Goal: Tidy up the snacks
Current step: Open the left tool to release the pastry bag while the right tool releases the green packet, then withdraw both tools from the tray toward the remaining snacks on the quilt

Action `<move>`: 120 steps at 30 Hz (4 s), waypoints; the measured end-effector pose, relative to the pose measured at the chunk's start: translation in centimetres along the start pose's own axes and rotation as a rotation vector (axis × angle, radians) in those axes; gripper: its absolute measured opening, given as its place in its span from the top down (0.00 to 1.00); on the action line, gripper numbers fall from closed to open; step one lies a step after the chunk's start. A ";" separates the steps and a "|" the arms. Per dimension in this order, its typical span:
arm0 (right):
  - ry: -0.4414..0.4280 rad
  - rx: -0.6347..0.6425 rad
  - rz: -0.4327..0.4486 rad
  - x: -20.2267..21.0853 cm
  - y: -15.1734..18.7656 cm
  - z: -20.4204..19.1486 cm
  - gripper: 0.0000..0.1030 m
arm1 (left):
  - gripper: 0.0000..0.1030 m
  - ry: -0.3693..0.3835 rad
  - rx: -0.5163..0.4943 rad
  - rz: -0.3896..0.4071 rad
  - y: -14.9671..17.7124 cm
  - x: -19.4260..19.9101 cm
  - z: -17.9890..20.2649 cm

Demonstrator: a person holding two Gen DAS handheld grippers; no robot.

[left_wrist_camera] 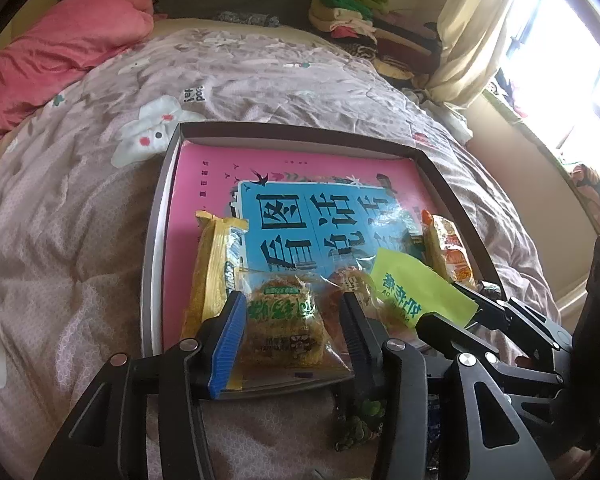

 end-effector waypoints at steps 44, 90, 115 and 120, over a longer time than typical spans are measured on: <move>-0.002 -0.103 0.115 4.0 -1.2 2.9 0.35 | 0.27 0.008 -0.041 0.048 0.3 4.6 1.5; -0.063 -0.110 0.017 5.6 1.3 2.2 0.26 | 0.24 0.068 -0.075 -0.133 6.5 3.9 3.6; -0.117 -0.104 -0.164 2.9 4.0 0.6 0.26 | 0.24 0.071 -0.077 -0.235 9.5 1.8 4.2; -0.121 -0.093 -0.212 1.7 4.6 0.2 0.26 | 0.24 0.058 -0.078 -0.251 9.8 1.4 4.1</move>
Point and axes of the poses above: each gripper's, at about its wrist camera, not at the fingertips, and x roughly against the way its jaws point, z to its right, y to its underside, the point moved 3 cm from there along -x, roughly the way its jaws point, and after that the axes turned 15 degrees about y, right-handed, at the moved point
